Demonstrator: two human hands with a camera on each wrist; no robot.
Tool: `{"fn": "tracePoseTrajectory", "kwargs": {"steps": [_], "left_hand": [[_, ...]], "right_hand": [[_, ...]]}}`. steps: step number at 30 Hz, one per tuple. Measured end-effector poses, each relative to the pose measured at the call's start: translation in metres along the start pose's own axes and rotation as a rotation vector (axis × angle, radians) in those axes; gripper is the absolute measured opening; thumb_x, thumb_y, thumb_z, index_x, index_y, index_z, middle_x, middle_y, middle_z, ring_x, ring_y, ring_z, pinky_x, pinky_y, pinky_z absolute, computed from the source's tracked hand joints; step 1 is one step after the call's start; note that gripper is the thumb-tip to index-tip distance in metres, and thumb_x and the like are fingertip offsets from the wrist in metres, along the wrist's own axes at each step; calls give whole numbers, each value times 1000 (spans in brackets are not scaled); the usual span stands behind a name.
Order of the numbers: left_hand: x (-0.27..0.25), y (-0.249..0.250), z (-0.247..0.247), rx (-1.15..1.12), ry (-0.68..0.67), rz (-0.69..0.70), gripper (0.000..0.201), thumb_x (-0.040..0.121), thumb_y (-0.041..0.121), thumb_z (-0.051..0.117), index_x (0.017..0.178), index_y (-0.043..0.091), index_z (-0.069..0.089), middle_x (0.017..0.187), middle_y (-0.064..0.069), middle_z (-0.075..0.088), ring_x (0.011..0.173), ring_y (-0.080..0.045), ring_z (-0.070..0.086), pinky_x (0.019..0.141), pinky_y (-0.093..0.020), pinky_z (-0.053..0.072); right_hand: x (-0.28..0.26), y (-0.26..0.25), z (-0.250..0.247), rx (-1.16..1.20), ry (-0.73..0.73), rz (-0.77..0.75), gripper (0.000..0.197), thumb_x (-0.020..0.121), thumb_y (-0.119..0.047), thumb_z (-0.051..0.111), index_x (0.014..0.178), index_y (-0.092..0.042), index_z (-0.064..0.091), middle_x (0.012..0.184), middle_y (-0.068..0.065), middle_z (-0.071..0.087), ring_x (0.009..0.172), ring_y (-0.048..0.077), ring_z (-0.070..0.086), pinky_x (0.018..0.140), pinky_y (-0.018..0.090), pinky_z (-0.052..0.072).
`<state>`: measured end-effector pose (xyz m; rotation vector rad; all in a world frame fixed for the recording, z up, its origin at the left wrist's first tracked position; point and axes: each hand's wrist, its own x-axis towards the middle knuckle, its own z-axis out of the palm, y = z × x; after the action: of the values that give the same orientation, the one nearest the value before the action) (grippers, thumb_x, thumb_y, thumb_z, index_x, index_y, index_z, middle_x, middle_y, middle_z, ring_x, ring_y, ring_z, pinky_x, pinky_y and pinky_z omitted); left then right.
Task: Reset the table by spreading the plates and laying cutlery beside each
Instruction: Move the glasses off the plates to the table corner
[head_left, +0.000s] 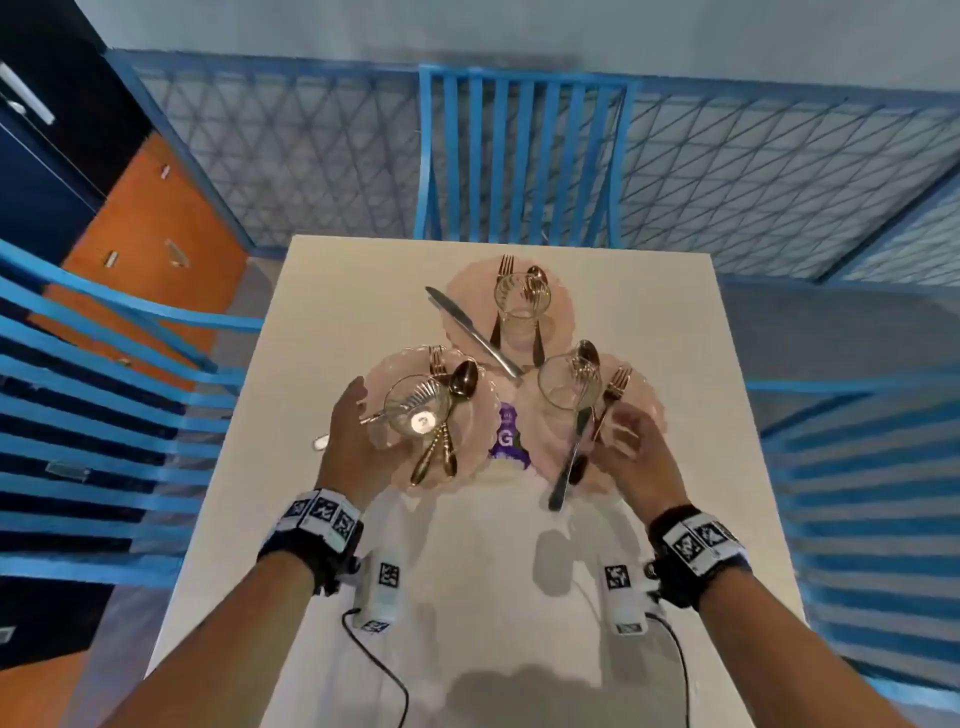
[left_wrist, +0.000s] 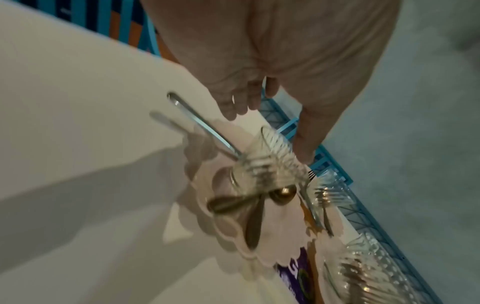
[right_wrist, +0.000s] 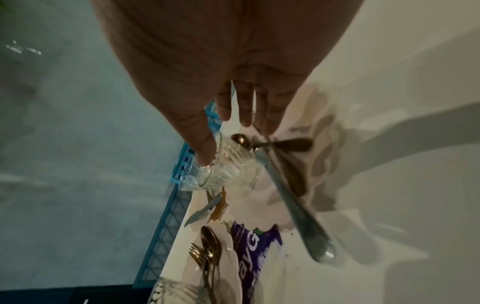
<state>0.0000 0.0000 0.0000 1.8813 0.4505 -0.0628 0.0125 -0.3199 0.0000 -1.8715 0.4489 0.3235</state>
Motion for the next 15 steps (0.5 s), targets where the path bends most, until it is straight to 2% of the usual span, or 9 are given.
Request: {"fn": "tracePoseTrajectory", "kwargs": {"steps": [1, 2, 4, 5, 7, 9, 11, 13, 15], "left_hand": [[1, -1, 11, -48, 8, 4, 98, 65, 8, 91, 136, 45, 34, 133, 18, 47, 113, 13, 52, 98, -23, 46], [3, -2, 22, -76, 1, -13, 100, 62, 10, 92, 129, 55, 34, 132, 19, 48, 113, 13, 53, 97, -23, 48], [4, -16, 39, -101, 4, -54, 99, 52, 26, 93, 120, 68, 35, 138, 9, 51, 123, -10, 57, 99, -40, 53], [5, -23, 44, -102, 26, -74, 98, 50, 31, 91, 122, 68, 35, 143, 4, 49, 126, -19, 55, 99, -48, 53], [14, -36, 46, -1, 66, -103, 98, 51, 42, 83, 134, 55, 32, 149, -3, 44, 132, -26, 50, 107, -51, 47], [21, -43, 50, 74, 96, -113, 96, 53, 44, 81, 134, 49, 29, 144, -4, 50, 129, -27, 53, 106, -52, 46], [25, -45, 56, -17, 143, -106, 91, 56, 30, 90, 130, 43, 38, 131, 3, 58, 117, -21, 61, 100, -48, 51], [27, -44, 62, -126, 171, -118, 90, 58, 17, 95, 130, 34, 44, 122, 12, 60, 110, -13, 63, 97, -42, 53], [27, -39, 65, -147, 183, -103, 93, 56, 23, 97, 133, 36, 46, 120, 18, 61, 111, -9, 62, 95, -39, 52]], "right_hand": [[10, -6, 6, 23, 12, -26, 76, 81, -21, 83, 145, -20, 42, 130, -9, 52, 115, 12, 53, 93, 23, 43], [19, -8, 9, 22, 13, -24, 81, 79, -16, 84, 146, -18, 39, 129, -10, 50, 112, 8, 53, 89, 14, 43], [39, -11, 19, 18, -6, -51, 82, 76, -8, 85, 142, -21, 39, 120, -15, 53, 100, -3, 55, 69, -1, 43], [44, -11, 24, 37, -17, -59, 82, 75, -6, 85, 139, -26, 40, 115, -19, 54, 97, -6, 54, 60, -2, 45], [55, -7, 31, 61, -18, -65, 83, 73, -5, 86, 137, -29, 39, 118, -15, 56, 99, -2, 57, 55, 1, 47], [65, -2, 37, 27, 12, -105, 97, 68, -11, 89, 146, -27, 35, 136, -8, 53, 116, 10, 58, 76, 11, 56], [72, 3, 41, -17, 36, -130, 104, 64, -18, 90, 149, -34, 32, 145, -8, 48, 128, 14, 52, 99, 31, 54], [76, 5, 43, -34, 48, -123, 100, 64, -21, 90, 145, -38, 33, 142, -8, 49, 126, 15, 52, 102, 35, 51], [79, 7, 44, -53, 66, -140, 97, 63, -27, 89, 141, -41, 35, 138, -10, 52, 124, 15, 53, 105, 38, 48]]}}
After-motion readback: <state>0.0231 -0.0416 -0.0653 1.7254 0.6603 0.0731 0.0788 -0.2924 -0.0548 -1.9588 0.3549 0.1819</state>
